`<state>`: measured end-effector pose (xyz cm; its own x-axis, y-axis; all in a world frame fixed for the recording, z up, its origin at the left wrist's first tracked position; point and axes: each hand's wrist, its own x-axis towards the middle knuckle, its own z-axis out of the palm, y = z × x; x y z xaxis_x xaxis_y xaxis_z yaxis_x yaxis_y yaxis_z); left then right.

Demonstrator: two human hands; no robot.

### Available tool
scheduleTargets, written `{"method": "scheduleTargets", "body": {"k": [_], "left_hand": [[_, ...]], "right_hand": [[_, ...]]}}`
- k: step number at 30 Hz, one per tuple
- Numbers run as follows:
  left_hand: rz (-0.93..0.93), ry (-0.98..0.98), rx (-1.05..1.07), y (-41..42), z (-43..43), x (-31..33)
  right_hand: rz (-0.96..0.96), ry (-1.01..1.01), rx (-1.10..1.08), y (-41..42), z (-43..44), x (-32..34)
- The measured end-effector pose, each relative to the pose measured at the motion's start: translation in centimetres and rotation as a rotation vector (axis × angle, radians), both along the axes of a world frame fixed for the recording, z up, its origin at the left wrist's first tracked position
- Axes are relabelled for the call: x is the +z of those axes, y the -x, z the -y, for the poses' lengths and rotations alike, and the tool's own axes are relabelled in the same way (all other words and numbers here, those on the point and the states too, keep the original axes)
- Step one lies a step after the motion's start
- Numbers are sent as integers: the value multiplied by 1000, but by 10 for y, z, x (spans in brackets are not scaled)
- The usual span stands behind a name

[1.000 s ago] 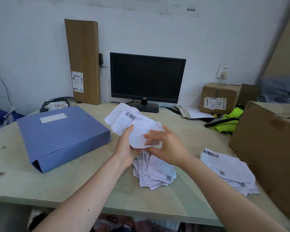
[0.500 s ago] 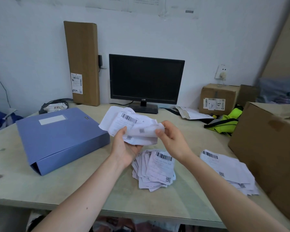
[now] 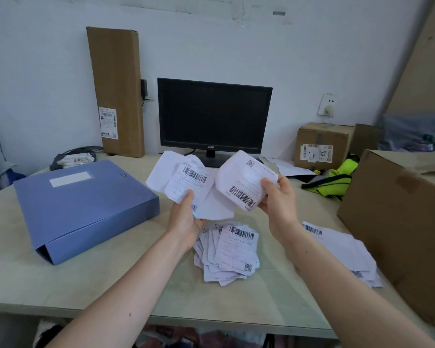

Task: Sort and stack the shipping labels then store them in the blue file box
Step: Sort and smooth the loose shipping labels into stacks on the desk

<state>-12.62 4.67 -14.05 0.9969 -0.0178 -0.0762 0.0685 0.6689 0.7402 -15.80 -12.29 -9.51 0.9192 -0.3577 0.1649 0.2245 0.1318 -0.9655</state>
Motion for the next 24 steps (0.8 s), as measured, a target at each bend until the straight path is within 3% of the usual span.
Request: {"method": "scheduleTargets", "body": {"k": [5,10,11,14,15,17,20,22,24], "left_hand": [[17,-37,-7,5,18,6],[38,-80,-12,12,34,11],[35,-77,-15,12,37,12],[18,-82,-22,13,43,11],[14,-91,-30,13,44,11],[13,-113,-43,13,45,10],[18,-144,-58,14,44,9],[29,-163,-63,15,43,7],[25,-171,-52,14,41,5]], "right_hand": [[-78,125,-110,2,24,4],[50,559,-280,14,66,26],[66,738,-298,16,74,31],[-104,1720,-219,18,93,39],[-199,1955,-150,17,96,36],[-319,2211,-27,18,96,25],[-389,2227,159,15,99,3],[-377,1988,228,12,100,-6],[-257,1579,170,10,95,-9]]}}
